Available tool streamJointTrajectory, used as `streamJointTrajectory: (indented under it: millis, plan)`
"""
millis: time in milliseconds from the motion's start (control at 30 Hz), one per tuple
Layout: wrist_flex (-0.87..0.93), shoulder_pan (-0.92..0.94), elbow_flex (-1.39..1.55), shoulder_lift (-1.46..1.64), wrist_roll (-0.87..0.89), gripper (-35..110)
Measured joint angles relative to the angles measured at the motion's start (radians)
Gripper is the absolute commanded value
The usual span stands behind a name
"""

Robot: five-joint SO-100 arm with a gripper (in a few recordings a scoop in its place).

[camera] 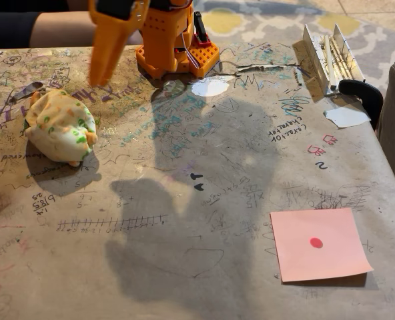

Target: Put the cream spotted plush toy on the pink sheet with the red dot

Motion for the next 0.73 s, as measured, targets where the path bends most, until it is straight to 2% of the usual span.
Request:
streamJointTrajectory:
  millis: [400,533,733]
  plan:
    - [-0.107,0.204,-0.051,-0.342,-0.078,29]
    - [-0.202,0.235,-0.051,-0.436,-0.098,29]
    - [-0.296,0.241,-0.161,-0.739,-0.084,29]
